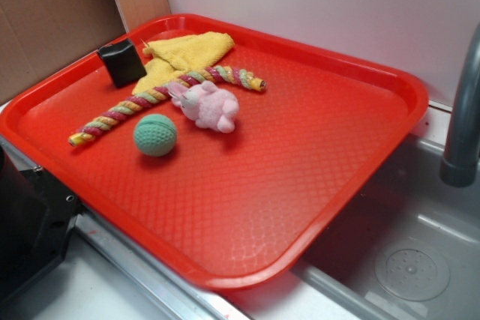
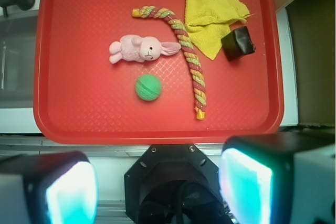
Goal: Grab the multicolored rope.
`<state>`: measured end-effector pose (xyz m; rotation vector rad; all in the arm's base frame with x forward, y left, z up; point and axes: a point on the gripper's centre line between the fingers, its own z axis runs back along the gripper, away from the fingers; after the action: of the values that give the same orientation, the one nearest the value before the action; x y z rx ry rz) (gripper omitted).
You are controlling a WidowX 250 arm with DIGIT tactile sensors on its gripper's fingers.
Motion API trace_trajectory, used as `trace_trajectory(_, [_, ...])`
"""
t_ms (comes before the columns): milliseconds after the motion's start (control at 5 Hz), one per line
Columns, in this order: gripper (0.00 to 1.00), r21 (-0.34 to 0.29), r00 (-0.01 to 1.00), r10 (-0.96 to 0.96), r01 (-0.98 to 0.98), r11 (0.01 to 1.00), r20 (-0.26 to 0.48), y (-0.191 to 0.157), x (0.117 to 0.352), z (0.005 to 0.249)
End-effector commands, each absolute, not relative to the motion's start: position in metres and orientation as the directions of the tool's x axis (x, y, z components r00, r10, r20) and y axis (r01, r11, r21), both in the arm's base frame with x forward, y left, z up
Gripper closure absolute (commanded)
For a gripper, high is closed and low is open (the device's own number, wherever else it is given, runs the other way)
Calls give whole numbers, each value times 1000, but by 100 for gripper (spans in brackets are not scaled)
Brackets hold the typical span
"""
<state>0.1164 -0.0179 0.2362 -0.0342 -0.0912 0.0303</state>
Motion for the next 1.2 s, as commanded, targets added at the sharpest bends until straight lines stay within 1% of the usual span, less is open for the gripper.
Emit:
trace_trajectory(0, [0,-35,995,32,-29,999,91,-18,116,236])
trace_trajectory(200, [0,-47,993,48,-43,998,112,-7,129,226])
trace_trajectory(400, [0,-48,984,96,-90,995,148,15,138,210])
trace_trajectory(600, [0,-16,981,103,-102,995,163,31,155,185])
trace_trajectory(800, [0,3,979,90,-93,996,185,35,174,152])
trace_trajectory(1000, [0,16,981,104,-108,994,166,44,188,120])
